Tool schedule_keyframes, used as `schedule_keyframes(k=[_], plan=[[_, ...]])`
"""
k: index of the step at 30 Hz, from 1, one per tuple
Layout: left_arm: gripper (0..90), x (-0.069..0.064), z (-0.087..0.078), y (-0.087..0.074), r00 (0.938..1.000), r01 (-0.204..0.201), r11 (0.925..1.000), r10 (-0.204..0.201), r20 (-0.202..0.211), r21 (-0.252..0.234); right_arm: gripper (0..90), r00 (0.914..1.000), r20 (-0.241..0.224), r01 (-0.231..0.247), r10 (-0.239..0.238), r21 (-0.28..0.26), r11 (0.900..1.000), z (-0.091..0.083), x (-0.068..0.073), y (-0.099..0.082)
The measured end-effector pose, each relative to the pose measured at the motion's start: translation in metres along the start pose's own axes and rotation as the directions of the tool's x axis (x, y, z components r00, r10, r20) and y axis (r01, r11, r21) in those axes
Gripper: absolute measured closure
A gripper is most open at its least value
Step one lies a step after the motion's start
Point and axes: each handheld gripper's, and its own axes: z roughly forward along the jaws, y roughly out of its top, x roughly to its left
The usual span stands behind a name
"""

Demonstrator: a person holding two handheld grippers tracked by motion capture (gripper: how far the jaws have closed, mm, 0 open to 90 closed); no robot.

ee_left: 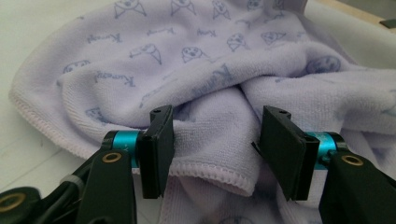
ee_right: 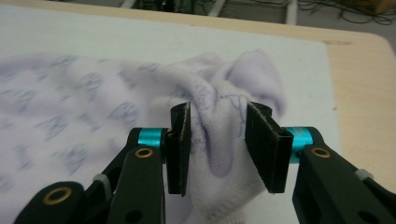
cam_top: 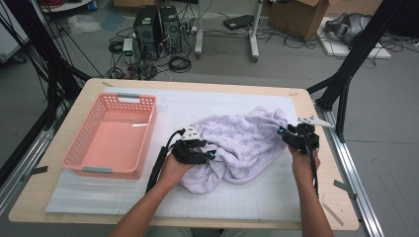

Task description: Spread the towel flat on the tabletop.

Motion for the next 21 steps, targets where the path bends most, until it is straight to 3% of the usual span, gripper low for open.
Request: schedule_keyframes(k=[4,7,9,11,13,15,18,19,20,21], plan=[[42.4,-0.003,0.005,-0.001,0.9997,-0.022,0.9993,0.022,-0.014,0.029,54.0,0.9978,-0.064,0.018,-0.017,0.018,0.9997,-0.022,0.015,-0.026],[44.4,-0.007,0.011,0.0,0.9998,-0.009,0.999,0.01,-0.017,0.043,52.4,0.993,-0.11,0.051,-0.043,0.072,0.9961,-0.031,0.028,-0.046],[54.9,-0.011,0.017,0.001,0.9985,-0.046,0.9964,0.048,-0.028,0.071,50.8,0.9895,-0.135,0.065,-0.051,0.101,0.9928,-0.034,0.036,-0.054],[66.2,-0.015,0.021,0.003,0.9976,-0.056,0.9953,0.059,-0.036,0.079,50.4,0.9833,-0.175,0.072,-0.05,0.122,0.9899,-0.035,0.045,-0.057],[71.2,-0.012,0.021,0.005,0.9996,0.003,0.9983,-0.001,-0.029,0.059,50.0,0.974,-0.219,0.088,-0.056,0.135,0.987,-0.032,0.058,-0.06],[72.9,-0.005,0.019,0.005,0.9966,0.078,0.9966,-0.077,-0.028,0.027,49.4,0.9608,-0.267,0.12,-0.075,0.157,0.9802,-0.027,0.072,-0.062],[73.3,0.0,0.014,0.007,0.9932,0.101,0.9945,-0.102,-0.055,-0.027,52.1,0.9371,-0.325,0.194,-0.126,0.185,0.9633,-0.017,0.093,-0.068],[73.4,0.002,0.012,0.007,0.9915,0.11,0.9931,-0.112,-0.066,-0.04,54.2,0.9335,-0.315,0.235,-0.171,0.178,0.9555,-0.015,0.099,-0.071],[73.4,0.004,0.01,0.007,0.99,0.117,0.9917,-0.12,-0.073,-0.054,58.2,0.9294,-0.301,0.272,-0.213,0.166,0.9479,-0.015,0.103,-0.071],[73.4,0.006,0.008,0.008,0.9887,0.126,0.9898,-0.131,-0.074,-0.067,69.9,0.9223,-0.313,0.29,-0.228,0.169,0.942,-0.016,0.102,-0.07]])
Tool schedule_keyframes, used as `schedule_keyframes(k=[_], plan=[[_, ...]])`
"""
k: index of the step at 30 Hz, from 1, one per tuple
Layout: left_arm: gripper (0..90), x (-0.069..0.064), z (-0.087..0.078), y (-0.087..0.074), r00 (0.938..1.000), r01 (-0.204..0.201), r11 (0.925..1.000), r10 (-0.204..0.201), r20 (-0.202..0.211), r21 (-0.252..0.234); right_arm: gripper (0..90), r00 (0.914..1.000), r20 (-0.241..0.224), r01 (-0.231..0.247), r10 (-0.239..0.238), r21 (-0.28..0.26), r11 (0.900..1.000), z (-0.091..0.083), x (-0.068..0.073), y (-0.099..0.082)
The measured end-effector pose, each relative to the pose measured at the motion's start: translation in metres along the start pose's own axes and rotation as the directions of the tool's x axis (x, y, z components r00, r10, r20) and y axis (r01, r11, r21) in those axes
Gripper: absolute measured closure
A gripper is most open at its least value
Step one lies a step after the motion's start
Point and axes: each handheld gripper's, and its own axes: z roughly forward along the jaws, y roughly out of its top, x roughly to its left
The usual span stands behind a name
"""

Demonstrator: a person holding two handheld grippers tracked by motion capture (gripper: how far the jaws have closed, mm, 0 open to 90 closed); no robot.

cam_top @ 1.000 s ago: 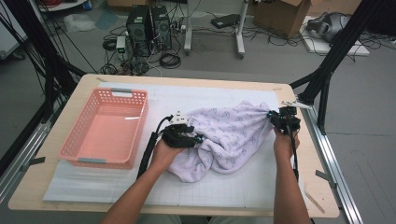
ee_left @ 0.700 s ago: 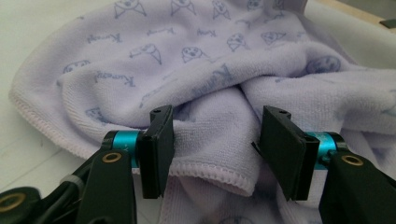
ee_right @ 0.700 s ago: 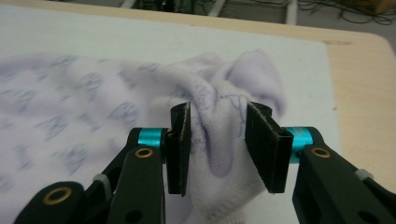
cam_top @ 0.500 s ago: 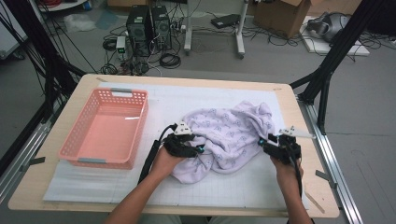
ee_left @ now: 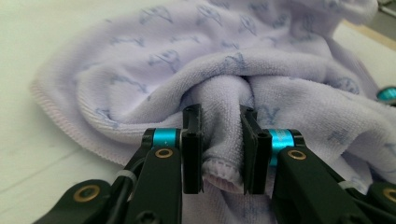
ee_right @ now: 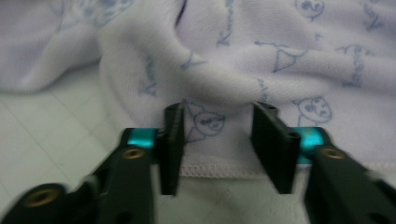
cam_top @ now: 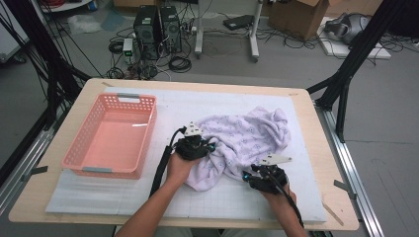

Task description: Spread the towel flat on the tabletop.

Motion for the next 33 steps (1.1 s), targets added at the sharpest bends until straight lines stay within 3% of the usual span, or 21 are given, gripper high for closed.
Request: schedule_keyframes(k=[1,2,4,8,10,13,17,20,22,23,25,28,31,33], plan=[[73.4,0.002,-0.002,0.001,1.0,0.007,0.9999,-0.007,-0.004,-0.01,86.2,0.9998,-0.002,0.019,-0.019,0.01,0.9998,-0.002,-0.002,0.001],[73.4,0.004,-0.004,0.001,0.9999,0.009,0.9998,-0.009,-0.01,-0.019,87.2,0.9991,0.003,0.042,-0.042,0.018,0.999,-0.004,-0.005,0.0],[73.4,0.006,-0.006,0.001,0.9999,0.011,0.9997,-0.012,-0.005,-0.023,88.1,0.9996,0.009,0.026,-0.027,0.028,0.9993,-0.009,-0.014,-0.001],[73.4,0.006,-0.006,0.001,1.0,-0.001,0.9998,0.001,0.007,-0.02,88.6,0.9928,0.118,-0.024,0.023,0.007,0.9997,-0.029,-0.042,-0.006],[73.8,0.003,-0.005,0.001,0.9999,-0.007,0.9996,0.008,0.014,-0.026,88.6,0.9832,0.17,-0.064,0.066,-0.016,0.9978,-0.04,-0.059,-0.009],[74.5,0.002,-0.005,0.001,0.9999,-0.013,0.9992,0.013,0.001,-0.039,88.6,0.9622,0.249,-0.104,0.11,-0.038,0.9938,-0.051,-0.084,-0.011],[74.7,0.007,-0.006,0.001,0.9991,-0.026,0.9991,0.025,-0.035,-0.032,88.6,0.9423,0.289,-0.15,0.169,-0.086,0.9849,-0.055,-0.109,-0.008],[74.8,0.009,-0.009,0.001,0.9969,-0.046,0.9981,0.044,-0.065,-0.041,88.5,0.9258,0.322,-0.168,0.198,-0.118,0.9787,-0.052,-0.119,-0.002],[73.9,0.009,-0.011,0.001,0.9957,-0.056,0.9977,0.053,-0.077,-0.039,87.3,0.9193,0.333,-0.174,0.209,-0.134,0.9757,-0.049,-0.119,0.001],[71.3,0.009,-0.012,0.001,0.9954,-0.06,0.9976,0.057,-0.077,-0.034,83.4,0.9186,0.334,-0.175,0.212,-0.137,0.9749,-0.048,-0.117,0.002],[57.8,0.008,-0.014,-0.001,0.9975,-0.046,0.9987,0.045,-0.055,-0.021,69.7,0.9159,0.337,-0.171,0.217,-0.162,0.9719,-0.05,-0.109,0.001],[46.0,0.004,-0.021,-0.006,0.9966,-0.074,0.9973,0.074,-0.035,0.006,64.7,0.9251,0.308,-0.161,0.222,-0.212,0.9639,-0.059,-0.094,-0.005],[42.0,0.002,-0.027,-0.014,0.994,-0.103,0.9938,0.105,-0.031,0.039,63.1,0.9408,0.271,-0.147,0.204,-0.217,0.965,-0.066,-0.078,-0.013],[39.2,0.004,-0.028,-0.018,0.9947,-0.095,0.9929,0.098,-0.033,0.071,62.0,0.9534,0.231,-0.147,0.194,-0.204,0.9677,-0.067,-0.069,-0.018]])
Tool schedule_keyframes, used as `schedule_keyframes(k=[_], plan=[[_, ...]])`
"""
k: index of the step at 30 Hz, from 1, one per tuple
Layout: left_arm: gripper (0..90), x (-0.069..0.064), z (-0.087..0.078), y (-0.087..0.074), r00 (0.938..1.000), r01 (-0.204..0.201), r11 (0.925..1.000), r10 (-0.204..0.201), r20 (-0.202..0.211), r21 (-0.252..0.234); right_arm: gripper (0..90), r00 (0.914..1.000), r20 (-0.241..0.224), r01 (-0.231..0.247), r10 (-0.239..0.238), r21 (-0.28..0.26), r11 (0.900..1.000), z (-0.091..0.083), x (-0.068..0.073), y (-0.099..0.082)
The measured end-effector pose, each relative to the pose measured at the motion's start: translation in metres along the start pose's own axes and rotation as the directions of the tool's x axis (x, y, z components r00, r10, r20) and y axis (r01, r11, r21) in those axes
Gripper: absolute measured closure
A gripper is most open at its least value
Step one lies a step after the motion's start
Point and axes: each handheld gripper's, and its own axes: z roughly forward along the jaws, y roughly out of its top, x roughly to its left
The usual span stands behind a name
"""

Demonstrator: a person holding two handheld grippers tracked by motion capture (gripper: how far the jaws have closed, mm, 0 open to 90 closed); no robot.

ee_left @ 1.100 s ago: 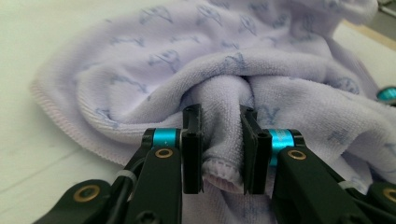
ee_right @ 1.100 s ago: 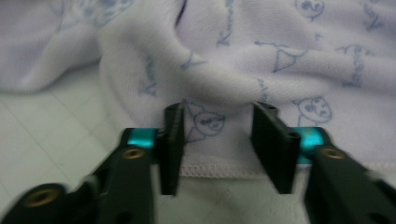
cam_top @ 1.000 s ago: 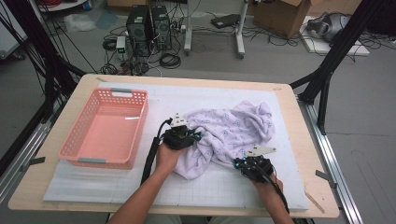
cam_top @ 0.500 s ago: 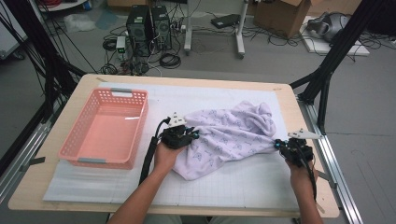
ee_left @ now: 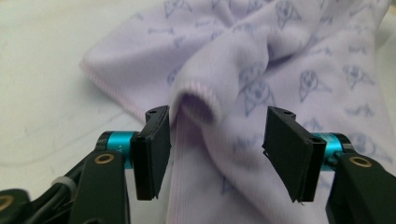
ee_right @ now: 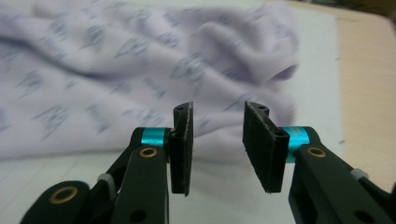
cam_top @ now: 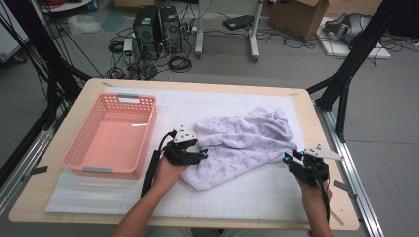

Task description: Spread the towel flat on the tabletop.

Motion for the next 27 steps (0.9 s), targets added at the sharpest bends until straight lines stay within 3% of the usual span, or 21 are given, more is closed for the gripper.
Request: schedule_keyframes(k=[3,7,9,11,12,14,15,17,19,22,24,27], plan=[[38.2,0.002,0.001,-0.006,0.9998,0.019,0.9994,-0.019,0.001,0.031,58.9,0.9972,-0.073,-0.015,0.017,0.029,0.9995,0.0,0.013,-0.007],[42.0,0.002,0.005,-0.013,0.9993,0.03,0.997,-0.032,0.021,0.072,51.5,0.9876,-0.157,0.003,0.008,0.067,0.9978,0.015,0.031,-0.009],[46.2,0.001,0.004,-0.013,0.9997,0.008,0.9965,-0.01,0.022,0.084,50.3,0.9815,-0.191,0.011,0.006,0.084,0.9964,0.024,0.04,-0.006],[67.0,-0.002,0.003,-0.013,0.9978,-0.001,0.9963,-0.004,0.066,0.087,50.1,0.9738,-0.227,0.028,-0.003,0.108,0.9938,0.036,0.051,-0.003],[75.3,-0.005,0.002,-0.012,0.9975,-0.022,0.9957,0.016,0.069,0.089,50.3,0.9711,-0.239,0.037,-0.007,0.124,0.9916,0.042,0.057,-0.001],[82.7,-0.011,0.001,-0.012,0.9971,-0.056,0.9947,0.052,0.055,0.085,51.7,0.9655,-0.26,0.052,-0.008,0.161,0.9856,0.055,0.069,0.002],[83.2,-0.012,0.0,-0.013,0.9972,-0.048,0.996,0.043,0.061,0.076,52.0,0.9654,-0.26,0.059,-0.014,0.169,0.9839,0.061,0.075,0.003],[83.5,-0.013,-0.003,-0.017,0.9967,-0.027,0.9978,0.023,0.078,0.06,62.2,0.9714,-0.232,0.09,-0.052,0.158,0.9833,0.067,0.085,0.005],[83.6,-0.016,-0.008,-0.022,0.9952,-0.006,0.999,0.001,0.098,0.045,80.9,0.9679,-0.217,0.163,-0.127,0.156,0.9742,0.067,0.091,0.007],[83.6,-0.021,-0.016,-0.027,0.9898,0.028,0.9995,-0.03,0.139,0.017,85.7,0.961,-0.235,0.186,-0.146,0.159,0.9696,0.062,0.09,0.006],[83.5,-0.025,-0.021,-0.028,0.9852,0.045,0.999,-0.043,0.166,-0.004,86.5,0.9594,-0.252,0.169,-0.126,0.155,0.9734,0.055,0.082,0.004],[83.3,-0.036,-0.024,-0.028,0.9769,0.036,0.9988,-0.029,0.212,-0.031,86.7,0.9613,-0.255,0.143,-0.104,0.14,0.9798,0.036,0.07,-0.001]])
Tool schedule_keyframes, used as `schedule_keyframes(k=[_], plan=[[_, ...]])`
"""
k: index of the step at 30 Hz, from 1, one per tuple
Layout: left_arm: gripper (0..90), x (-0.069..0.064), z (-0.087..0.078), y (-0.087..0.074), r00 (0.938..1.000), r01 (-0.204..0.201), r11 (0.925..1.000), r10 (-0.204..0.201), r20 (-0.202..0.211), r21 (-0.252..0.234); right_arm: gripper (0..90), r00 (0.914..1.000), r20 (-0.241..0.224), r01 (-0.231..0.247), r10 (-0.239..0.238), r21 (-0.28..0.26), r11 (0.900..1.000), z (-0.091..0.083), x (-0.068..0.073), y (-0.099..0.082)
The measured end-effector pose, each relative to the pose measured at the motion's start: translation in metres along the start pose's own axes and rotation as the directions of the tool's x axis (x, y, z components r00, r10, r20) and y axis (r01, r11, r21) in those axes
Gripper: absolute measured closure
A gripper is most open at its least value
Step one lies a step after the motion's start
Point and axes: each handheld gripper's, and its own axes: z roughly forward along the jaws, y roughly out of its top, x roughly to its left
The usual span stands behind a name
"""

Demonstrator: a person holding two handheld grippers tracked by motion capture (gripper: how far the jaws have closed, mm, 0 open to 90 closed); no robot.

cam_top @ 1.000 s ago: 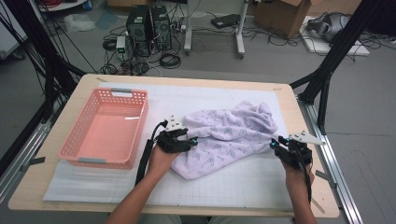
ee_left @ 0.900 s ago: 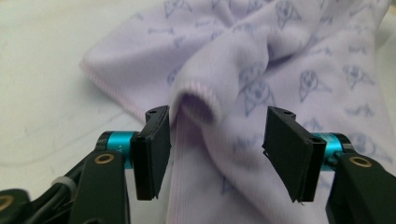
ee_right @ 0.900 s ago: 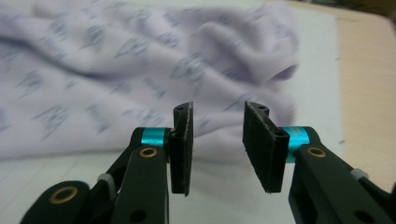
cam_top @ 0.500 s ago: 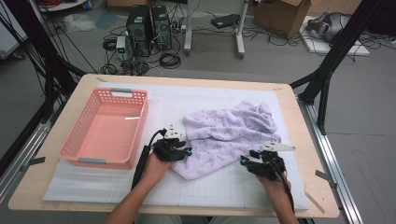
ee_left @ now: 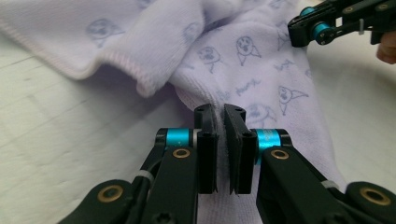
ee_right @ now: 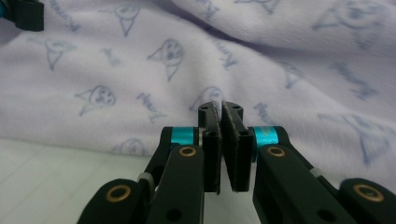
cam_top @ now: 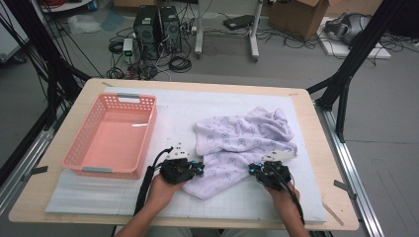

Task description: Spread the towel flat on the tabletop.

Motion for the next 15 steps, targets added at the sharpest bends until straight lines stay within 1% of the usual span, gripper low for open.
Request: schedule_keyframes(k=[2,3,4,5,6,8,9,10,11,12,13,15], plan=[[83.2,-0.011,0.004,0.001,0.9991,-0.01,0.9998,0.01,0.041,-0.02,86.6,1.0,0.006,-0.005,0.005,-0.016,0.9999,-0.015,-0.003,-0.007],[83.2,-0.017,0.007,0.001,0.9983,-0.02,0.9994,0.021,0.053,-0.027,86.7,0.9999,0.012,-0.008,0.009,-0.018,0.9998,-0.023,-0.005,-0.01],[83.2,-0.024,0.012,0.002,0.9967,-0.028,0.999,0.031,0.075,-0.035,86.7,0.9997,0.018,-0.013,0.013,-0.025,0.9996,-0.03,-0.007,-0.014],[83.1,-0.028,0.015,0.002,0.9954,-0.029,0.999,0.032,0.09,-0.035,86.7,0.9992,0.035,-0.018,0.019,-0.027,0.9995,-0.039,-0.009,-0.019],[83.1,-0.033,0.021,0.002,0.9937,-0.031,0.9988,0.035,0.107,-0.038,86.7,0.9988,0.044,-0.02,0.021,-0.03,0.9994,-0.044,-0.012,-0.023],[83.0,-0.041,0.034,0.001,0.9906,-0.027,0.9992,0.031,0.133,-0.028,86.7,0.9961,0.069,-0.053,0.056,-0.036,0.9979,-0.057,-0.018,-0.032],[82.9,-0.044,0.041,0.002,0.9903,-0.028,0.9995,0.029,0.136,-0.013,86.8,0.9942,0.079,-0.07,0.073,-0.043,0.9966,-0.062,-0.022,-0.035],[82.9,-0.047,0.045,0.004,0.9902,-0.039,0.9992,0.038,0.135,0.001,86.8,0.9923,0.093,-0.078,0.082,-0.049,0.9958,-0.067,-0.026,-0.037],[82.7,-0.049,0.047,0.006,0.9896,-0.039,0.9991,0.041,0.138,-0.015,86.8,0.9906,0.102,-0.087,0.092,-0.056,0.9947,-0.07,-0.028,-0.038],[82.7,-0.05,0.048,0.008,0.9892,-0.02,0.9993,0.025,0.144,-0.033,86.8,0.9884,0.111,-0.097,0.104,-0.064,0.9932,-0.073,-0.03,-0.037],[82.7,-0.05,0.049,0.01,0.9901,-0.01,0.9994,0.014,0.14,-0.032,86.8,0.9874,0.119,-0.097,0.105,-0.069,0.9929,-0.074,-0.032,-0.036],[82.7,-0.048,0.05,0.013,0.994,-0.017,0.9997,0.018,0.108,-0.019,86.8,0.9861,0.122,-0.104,0.112,-0.077,0.9916,-0.071,-0.032,-0.029]])
